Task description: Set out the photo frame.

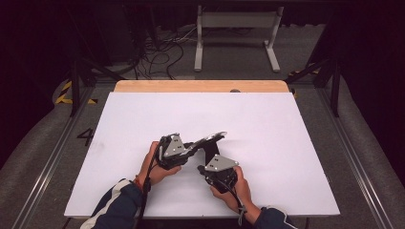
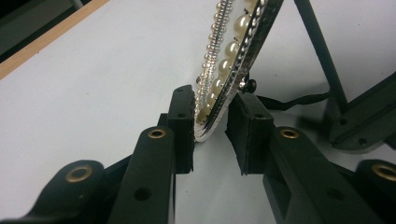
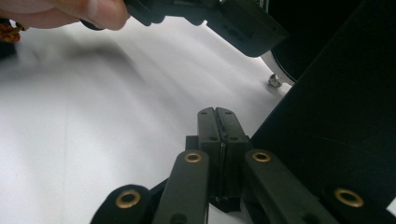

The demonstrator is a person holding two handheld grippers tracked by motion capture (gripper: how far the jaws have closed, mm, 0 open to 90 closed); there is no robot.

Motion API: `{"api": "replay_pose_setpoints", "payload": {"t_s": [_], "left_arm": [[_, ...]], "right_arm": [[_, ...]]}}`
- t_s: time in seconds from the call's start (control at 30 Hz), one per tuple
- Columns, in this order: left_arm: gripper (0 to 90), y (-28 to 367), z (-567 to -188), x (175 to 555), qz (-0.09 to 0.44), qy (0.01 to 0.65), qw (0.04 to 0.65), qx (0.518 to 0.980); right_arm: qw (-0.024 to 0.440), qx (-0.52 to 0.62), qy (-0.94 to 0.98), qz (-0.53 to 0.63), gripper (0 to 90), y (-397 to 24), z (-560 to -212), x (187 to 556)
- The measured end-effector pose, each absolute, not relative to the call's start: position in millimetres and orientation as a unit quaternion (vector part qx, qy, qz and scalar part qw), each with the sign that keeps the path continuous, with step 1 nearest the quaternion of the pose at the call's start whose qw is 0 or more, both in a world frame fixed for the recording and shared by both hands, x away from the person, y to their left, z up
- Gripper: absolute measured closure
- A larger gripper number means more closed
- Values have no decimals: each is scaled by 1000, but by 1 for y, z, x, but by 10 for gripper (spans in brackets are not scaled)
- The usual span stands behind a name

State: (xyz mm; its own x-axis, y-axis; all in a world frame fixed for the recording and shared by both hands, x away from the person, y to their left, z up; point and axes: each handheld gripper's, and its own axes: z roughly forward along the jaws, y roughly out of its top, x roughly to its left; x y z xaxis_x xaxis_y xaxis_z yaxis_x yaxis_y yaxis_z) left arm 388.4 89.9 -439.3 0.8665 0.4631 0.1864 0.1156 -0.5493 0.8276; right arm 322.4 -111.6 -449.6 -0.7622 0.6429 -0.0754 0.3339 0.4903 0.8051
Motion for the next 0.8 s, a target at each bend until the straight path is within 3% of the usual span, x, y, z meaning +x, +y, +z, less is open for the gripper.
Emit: {"api": "replay_pose_setpoints", "payload": {"t_s": [0.13, 0.8], "left_arm": [[771, 91, -438, 387, 200, 164, 445, 857], [792, 87, -433, 379, 214, 147, 433, 863]], "right_arm": [[187, 292, 843, 412, 900, -112, -449, 323], [186, 313, 835, 413, 900, -135, -448, 338]]}}
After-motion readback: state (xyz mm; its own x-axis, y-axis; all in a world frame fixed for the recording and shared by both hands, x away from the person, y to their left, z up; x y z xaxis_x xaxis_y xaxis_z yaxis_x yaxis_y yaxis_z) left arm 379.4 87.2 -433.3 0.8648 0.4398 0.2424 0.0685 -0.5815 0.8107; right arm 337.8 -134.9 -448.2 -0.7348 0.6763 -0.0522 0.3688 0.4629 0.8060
